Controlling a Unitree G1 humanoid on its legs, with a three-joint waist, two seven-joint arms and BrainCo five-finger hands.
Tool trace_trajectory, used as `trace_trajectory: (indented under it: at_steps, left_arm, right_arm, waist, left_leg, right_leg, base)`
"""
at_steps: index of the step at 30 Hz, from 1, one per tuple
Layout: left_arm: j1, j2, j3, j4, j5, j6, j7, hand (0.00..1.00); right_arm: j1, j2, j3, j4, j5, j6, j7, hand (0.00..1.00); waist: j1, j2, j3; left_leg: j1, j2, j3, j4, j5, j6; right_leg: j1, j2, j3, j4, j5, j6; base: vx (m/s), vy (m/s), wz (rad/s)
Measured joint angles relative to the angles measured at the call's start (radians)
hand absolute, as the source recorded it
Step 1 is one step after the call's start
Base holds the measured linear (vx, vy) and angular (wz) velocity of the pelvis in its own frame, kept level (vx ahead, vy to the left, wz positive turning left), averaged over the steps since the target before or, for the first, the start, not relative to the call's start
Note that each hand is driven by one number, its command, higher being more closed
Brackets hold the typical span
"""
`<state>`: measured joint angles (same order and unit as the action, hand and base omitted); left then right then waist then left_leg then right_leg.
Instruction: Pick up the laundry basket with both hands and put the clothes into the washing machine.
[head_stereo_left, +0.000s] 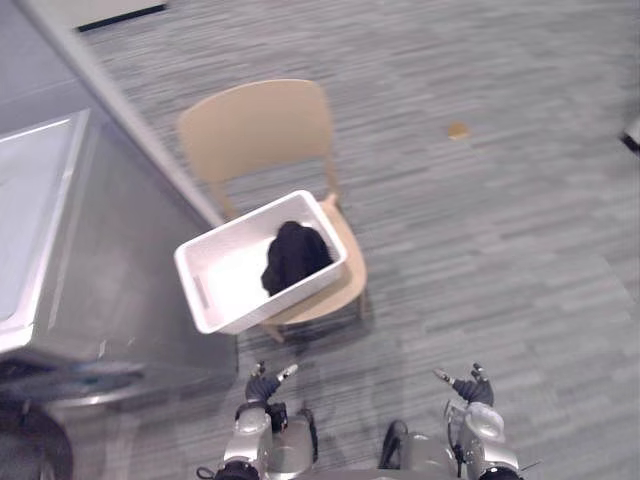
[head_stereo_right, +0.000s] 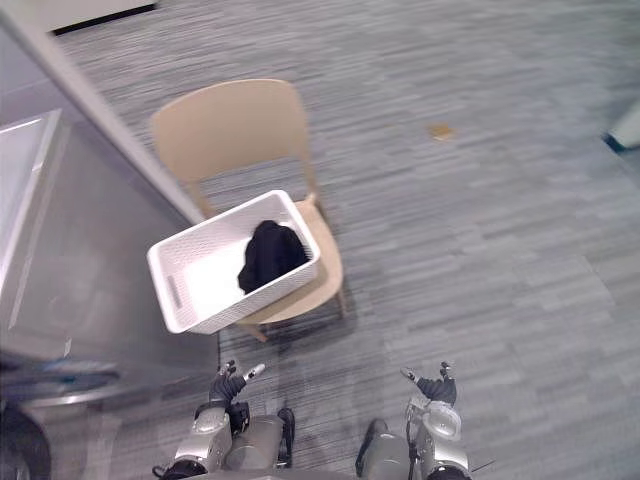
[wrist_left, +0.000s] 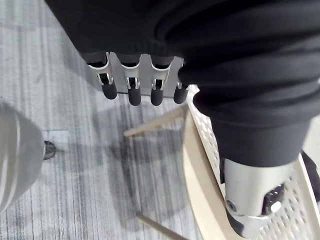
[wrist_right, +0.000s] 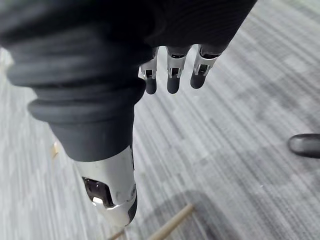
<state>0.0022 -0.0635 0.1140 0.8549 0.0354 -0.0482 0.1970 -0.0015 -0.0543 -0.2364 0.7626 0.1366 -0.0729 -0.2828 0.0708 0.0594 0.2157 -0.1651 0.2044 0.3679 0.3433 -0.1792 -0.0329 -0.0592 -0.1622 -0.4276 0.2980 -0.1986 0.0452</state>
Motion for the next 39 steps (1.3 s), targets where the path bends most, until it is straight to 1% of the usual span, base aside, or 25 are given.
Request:
trace_trajectory:
  at_steps: [1,2,5,6,7,8,9,10,11,12,13,14,15,17,18,19,20,21,22,24,28,31,34,36,39]
  left_arm:
    - [0.017,0.005,-0.024,0.01,0.001,0.0,0.001,0.0]
    - [0.018,0.013,-0.038,0.02,0.002,0.0,0.001,0.0]
    - [0.024,0.07,-0.08,0.045,0.003,-0.003,-0.001,0.0]
    - [0.025,0.084,-0.086,0.06,0.003,-0.003,-0.001,0.0]
    - [0.027,0.088,-0.085,0.065,0.003,-0.003,-0.001,0.0]
    - [0.031,0.093,-0.084,0.077,0.003,-0.004,-0.001,0.0]
    - [0.039,0.095,-0.087,0.084,0.003,-0.005,-0.001,0.0]
    - [0.041,0.1,-0.092,0.088,0.003,-0.005,-0.001,0.0]
    - [0.046,0.117,-0.112,0.09,0.003,-0.006,-0.002,0.0]
    - [0.048,0.126,-0.115,0.089,0.005,-0.005,-0.001,0.0]
    - [0.051,0.132,-0.115,0.089,0.006,-0.005,-0.001,0.0]
    - [0.058,0.141,-0.114,0.089,0.006,-0.005,-0.001,0.0]
    - [0.059,0.145,-0.112,0.088,0.007,-0.005,-0.001,0.0]
    - [0.059,0.147,-0.112,0.088,0.007,-0.006,-0.001,0.0]
    - [0.058,0.159,-0.114,0.092,0.009,-0.007,-0.001,0.0]
    - [0.056,0.149,-0.117,0.093,0.016,-0.007,-0.001,0.0]
    - [0.06,0.139,-0.123,0.088,0.017,-0.015,-0.002,0.0]
    - [0.065,0.137,-0.122,0.088,0.016,-0.018,-0.002,0.0]
    - [0.068,0.138,-0.119,0.088,0.016,-0.021,-0.002,0.0]
    - [0.071,0.142,-0.119,0.088,0.017,-0.027,-0.004,0.0]
    - [0.075,0.144,-0.12,0.088,0.029,-0.035,-0.023,0.0]
    - [0.075,0.149,-0.123,0.084,0.039,-0.04,-0.024,0.0]
    - [0.075,0.149,-0.128,0.062,0.043,-0.052,-0.024,0.0]
    - [0.067,0.149,-0.152,0.04,0.044,-0.063,-0.023,0.0]
    - [0.058,0.15,-0.154,0.033,0.044,-0.074,-0.023,0.0]
  right_arm:
    - [-0.009,-0.012,-0.001,0.017,0.0,0.0,0.0,0.0]
    - [-0.014,-0.017,-0.003,0.025,0.0,0.001,0.0,0.0]
    - [-0.023,0.006,-0.003,0.055,0.0,0.003,0.0,0.0]
    - [-0.02,0.008,-0.003,0.056,-0.005,0.003,-0.001,0.0]
    - [-0.019,0.005,-0.004,0.056,-0.01,0.003,-0.002,0.0]
    - [-0.021,-0.006,-0.012,0.055,-0.024,0.003,-0.003,0.0]
    - [-0.026,-0.018,-0.011,0.05,-0.049,0.007,-0.005,0.0]
    - [-0.02,-0.021,-0.011,0.042,-0.06,0.009,-0.007,0.0]
    - [-0.012,-0.03,-0.007,0.024,-0.077,0.015,-0.007,0.0]
    - [-0.011,-0.035,0.008,-0.012,-0.106,0.023,-0.017,0.0]
    - [-0.01,-0.037,0.018,-0.053,-0.126,0.025,-0.025,0.0]
    - [-0.01,-0.045,0.038,-0.117,-0.156,0.024,-0.03,0.0]
    - [-0.01,-0.064,0.051,-0.181,-0.187,0.019,-0.034,0.0]
    - [-0.01,-0.092,0.051,-0.238,-0.226,0.013,-0.04,0.0]
    - [-0.008,-0.123,0.047,-0.282,-0.266,0.012,-0.043,0.0]
    - [-0.01,-0.148,0.045,-0.29,-0.292,0.014,-0.043,0.0]
    - [-0.014,-0.178,0.048,-0.314,-0.325,0.018,-0.041,0.0]
    - [-0.023,-0.197,0.051,-0.339,-0.35,0.018,-0.04,0.0]
    - [-0.038,-0.216,0.061,-0.356,-0.378,0.018,-0.037,0.0]
    - [-0.06,-0.272,0.103,-0.394,-0.425,0.017,-0.017,0.0]
    - [-0.091,-0.393,0.207,-0.42,-0.481,0.005,0.027,0.0]
    - [-0.186,-0.462,0.318,-0.326,-0.521,-0.005,0.054,0.0]
    - [-0.324,-0.527,0.427,-0.196,-0.575,-0.012,0.073,0.0]
    - [-0.433,-0.577,0.484,-0.091,-0.606,-0.016,0.074,0.0]
    - [-0.526,-0.599,0.513,0.022,-0.636,-0.013,0.079,0.0]
  waist:
    - [-0.001,0.0,-0.013]
    - [0.002,0.004,-0.021]
    - [0.003,-0.039,-0.035]
    - [0.001,-0.05,-0.042]
    - [0.001,-0.052,-0.043]
    - [0.0,-0.048,-0.044]
    - [-0.005,-0.046,-0.045]
    - [-0.009,-0.046,-0.044]
    - [-0.013,-0.056,-0.039]
    - [-0.037,-0.062,-0.036]
    - [-0.053,-0.061,-0.036]
    - [-0.06,-0.055,-0.032]
    - [-0.062,-0.064,-0.035]
    - [-0.059,-0.059,-0.035]
    - [-0.065,-0.072,-0.036]
    - [-0.076,-0.06,-0.036]
    - [-0.072,-0.042,-0.043]
    - [-0.063,-0.032,-0.044]
    - [-0.055,-0.029,-0.046]
    - [-0.058,-0.029,-0.046]
    - [-0.058,-0.03,-0.047]
    - [-0.055,-0.026,-0.045]
    - [-0.05,-0.004,-0.021]
    - [-0.024,0.027,0.015]
    - [-0.006,0.051,0.055]
  left_leg:
    - [0.005,0.003,0.081,-0.039,0.032,-0.01]
    - [0.006,-0.003,0.086,-0.049,0.039,-0.012]
    - [0.009,-0.062,0.043,-0.087,0.053,0.002]
    - [0.024,-0.085,0.033,-0.098,0.058,0.009]
    - [0.034,-0.096,0.027,-0.102,0.058,0.009]
    - [0.053,-0.115,0.018,-0.112,0.056,0.011]
    - [0.078,-0.133,0.008,-0.135,0.053,0.017]
    - [0.093,-0.143,-0.003,-0.143,0.048,0.024]
    - [0.124,-0.168,-0.036,-0.158,0.032,0.049]
    - [0.133,-0.175,-0.072,-0.161,0.028,0.056]
    - [0.134,-0.175,-0.092,-0.162,0.027,0.056]
    - [0.134,-0.176,-0.114,-0.165,0.028,0.056]
    - [0.136,-0.176,-0.139,-0.165,0.029,0.053]
    - [0.129,-0.18,-0.18,-0.161,0.036,0.041]
    - [0.112,-0.203,-0.233,-0.148,0.042,0.031]
    - [0.106,-0.2,-0.261,-0.15,0.052,0.015]
    - [0.095,-0.189,-0.28,-0.157,0.056,0.009]
    - [0.09,-0.178,-0.287,-0.166,0.061,0.001]
    - [0.091,-0.164,-0.289,-0.18,0.068,-0.009]
    - [0.102,-0.145,-0.309,-0.209,0.079,-0.026]
    - [0.1,-0.138,-0.346,-0.247,0.106,-0.042]
    - [0.069,-0.151,-0.396,-0.278,0.152,-0.052]
    - [0.027,-0.161,-0.447,-0.307,0.199,-0.059]
    - [-0.024,-0.168,-0.482,-0.336,0.25,-0.068]
    - [-0.068,-0.169,-0.527,-0.351,0.281,-0.07]
  right_leg:
    - [0.011,-0.011,-0.045,-0.009,0.0,0.004]
    - [0.014,-0.017,-0.056,-0.017,0.005,0.012]
    - [0.081,-0.038,-0.116,-0.096,0.03,0.048]
    - [0.105,-0.051,-0.129,-0.108,0.035,0.057]
    - [0.113,-0.057,-0.133,-0.1,0.036,0.058]
    - [0.099,-0.095,-0.133,-0.013,0.032,0.065]
    - [0.059,-0.144,-0.118,0.13,0.029,0.069]
    - [0.034,-0.174,-0.105,0.217,0.03,0.068]
    - [-0.035,-0.227,-0.036,0.411,0.062,0.017]
    - [-0.102,-0.212,0.077,0.508,0.025,0.002]
    - [-0.127,-0.179,0.14,0.508,-0.008,0.014]
    - [-0.153,-0.133,0.221,0.462,-0.035,0.03]
    - [-0.162,-0.08,0.29,0.358,-0.043,0.039]
    - [-0.155,-0.027,0.361,0.18,-0.04,0.057]
    - [-0.141,-0.012,0.409,0.077,0.043,0.07]
    - [-0.134,-0.013,0.387,0.075,0.044,0.068]
    - [-0.133,-0.007,0.362,0.065,0.044,0.066]
    - [-0.134,0.005,0.351,0.054,0.049,0.059]
    - [-0.132,0.02,0.345,0.04,0.058,0.047]
    - [-0.106,0.042,0.318,0.001,0.071,0.034]
    - [-0.084,0.048,0.273,-0.038,0.077,0.027]
    - [-0.088,0.037,0.22,-0.055,0.081,0.025]
    - [-0.113,0.023,0.167,-0.054,0.085,0.023]
    - [-0.156,0.02,0.132,-0.054,0.098,0.014]
    - [-0.187,0.017,0.093,-0.045,0.102,0.011]
  base:
    - [0.09,0.108,1.32]
    - [0.11,0.178,1.09]
    - [0.1,0.137,0.74]
    - [0.11,0.124,0.47]
    - [0.1,0.127,0.35]
    - [0.07,0.152,0.3]
    - [0.05,0.168,0.33]
    - [0.04,0.181,0.46]
    - [0.04,0.147,0.7]
    - [0.04,0.111,0.85]
    - [0.04,0.051,0.89]
    - [0.06,-0.012,0.75]
    - [0.06,-0.031,0.67]
    - [0.08,-0.096,0.81]
    - [0.11,-0.14,1.11]
    - [0.12,-0.147,1.08]
    - [0.1,-0.145,0.51]
    - [0.09,-0.135,0.21]
    - [0.07,-0.141,0.03]
    - [0.07,-0.142,0.13]
    - [0.04,-0.066,0.33]
    - [-0.01,-0.027,0.57]
    - [-0.06,-0.015,0.59]
    - [-0.12,-0.027,0.47]
    - [-0.11,-0.029,0.4]
